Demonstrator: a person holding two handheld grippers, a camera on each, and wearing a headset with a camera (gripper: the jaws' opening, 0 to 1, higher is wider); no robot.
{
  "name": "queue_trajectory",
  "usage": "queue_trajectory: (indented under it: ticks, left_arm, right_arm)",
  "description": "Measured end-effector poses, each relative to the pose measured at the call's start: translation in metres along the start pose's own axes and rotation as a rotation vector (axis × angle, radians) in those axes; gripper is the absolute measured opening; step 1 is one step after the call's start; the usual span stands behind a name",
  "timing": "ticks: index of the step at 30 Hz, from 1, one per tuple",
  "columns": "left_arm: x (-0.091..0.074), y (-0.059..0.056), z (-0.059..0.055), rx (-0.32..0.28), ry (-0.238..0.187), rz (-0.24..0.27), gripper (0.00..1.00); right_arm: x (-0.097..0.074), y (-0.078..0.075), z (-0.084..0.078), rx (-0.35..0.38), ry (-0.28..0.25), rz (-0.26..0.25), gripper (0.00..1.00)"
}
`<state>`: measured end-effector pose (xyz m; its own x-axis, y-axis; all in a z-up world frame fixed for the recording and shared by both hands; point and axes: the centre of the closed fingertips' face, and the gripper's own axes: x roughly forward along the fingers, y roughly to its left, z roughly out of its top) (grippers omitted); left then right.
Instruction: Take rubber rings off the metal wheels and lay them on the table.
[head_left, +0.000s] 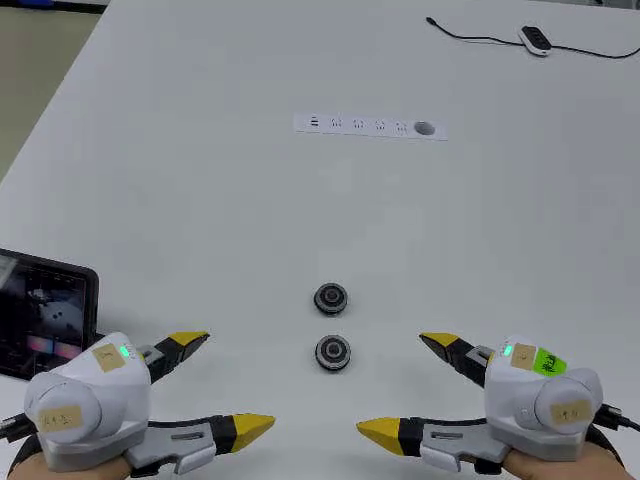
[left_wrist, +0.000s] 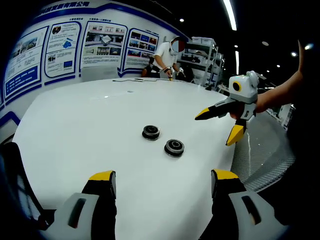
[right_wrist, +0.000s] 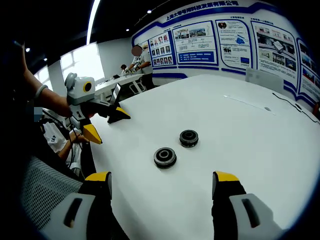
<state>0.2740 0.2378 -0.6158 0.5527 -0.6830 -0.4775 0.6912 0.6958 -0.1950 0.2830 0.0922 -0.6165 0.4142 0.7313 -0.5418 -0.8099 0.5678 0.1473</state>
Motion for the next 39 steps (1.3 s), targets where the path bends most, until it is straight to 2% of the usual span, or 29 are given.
queue_trajectory:
  ticks: [18,29,39]
  left_arm:
    - [0.02,-0.006,0.004,0.039,0.034,-0.042,0.66]
    - [0.033,-0.013,0.008,0.098,0.06,-0.074,0.51]
    - [0.042,-0.012,0.011,0.148,0.084,-0.082,0.41]
  right_arm:
    - [0.014,0.007,-0.004,0.063,0.019,0.04,0.73]
    - [0.019,0.006,0.0,0.129,-0.011,0.049,0.72]
    - [0.024,0.004,0.002,0.188,-0.026,0.052,0.69]
